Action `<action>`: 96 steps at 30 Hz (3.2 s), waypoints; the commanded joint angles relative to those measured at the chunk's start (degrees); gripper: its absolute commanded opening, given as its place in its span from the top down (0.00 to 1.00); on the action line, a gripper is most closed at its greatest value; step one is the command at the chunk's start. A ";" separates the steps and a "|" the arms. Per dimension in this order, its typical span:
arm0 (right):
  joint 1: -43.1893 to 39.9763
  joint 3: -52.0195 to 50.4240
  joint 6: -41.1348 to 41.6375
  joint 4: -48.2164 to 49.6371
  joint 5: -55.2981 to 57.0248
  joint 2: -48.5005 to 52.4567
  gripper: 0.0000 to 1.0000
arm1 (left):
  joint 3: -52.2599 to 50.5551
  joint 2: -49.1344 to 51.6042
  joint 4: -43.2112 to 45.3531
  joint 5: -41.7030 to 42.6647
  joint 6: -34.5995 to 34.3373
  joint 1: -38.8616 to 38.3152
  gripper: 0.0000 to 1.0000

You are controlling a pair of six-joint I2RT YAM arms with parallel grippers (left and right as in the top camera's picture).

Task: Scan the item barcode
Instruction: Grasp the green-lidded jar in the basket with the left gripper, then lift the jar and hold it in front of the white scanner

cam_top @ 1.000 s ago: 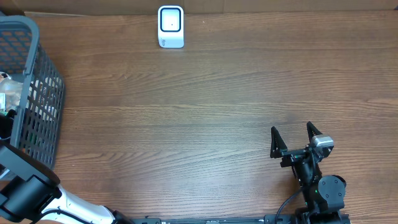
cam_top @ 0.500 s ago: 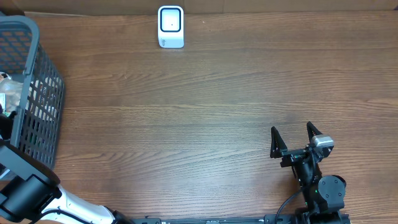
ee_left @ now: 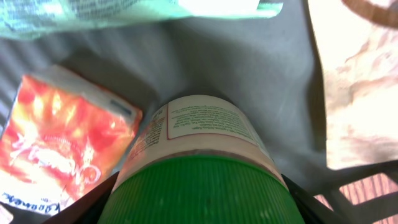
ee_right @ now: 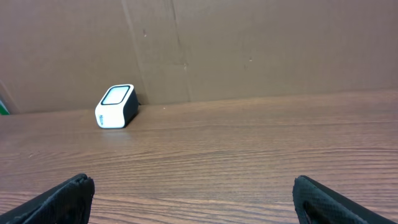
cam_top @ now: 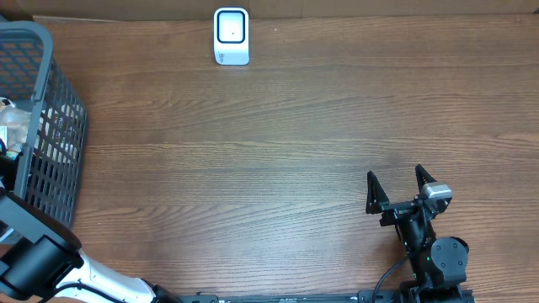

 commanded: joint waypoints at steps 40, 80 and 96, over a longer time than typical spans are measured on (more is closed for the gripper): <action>-0.15 -0.59 0.15 0.39 0.57 -0.68 0.00 | 55.89 -2.49 -34.77 5.97 3.82 -56.87 0.64; -0.15 -0.59 0.15 0.39 0.57 -0.68 0.00 | 45.29 25.77 -17.57 6.34 -0.76 -78.55 0.62; -0.15 -0.59 0.17 0.39 0.57 -0.68 0.00 | 45.29 31.43 -15.76 6.27 -3.06 -80.11 0.59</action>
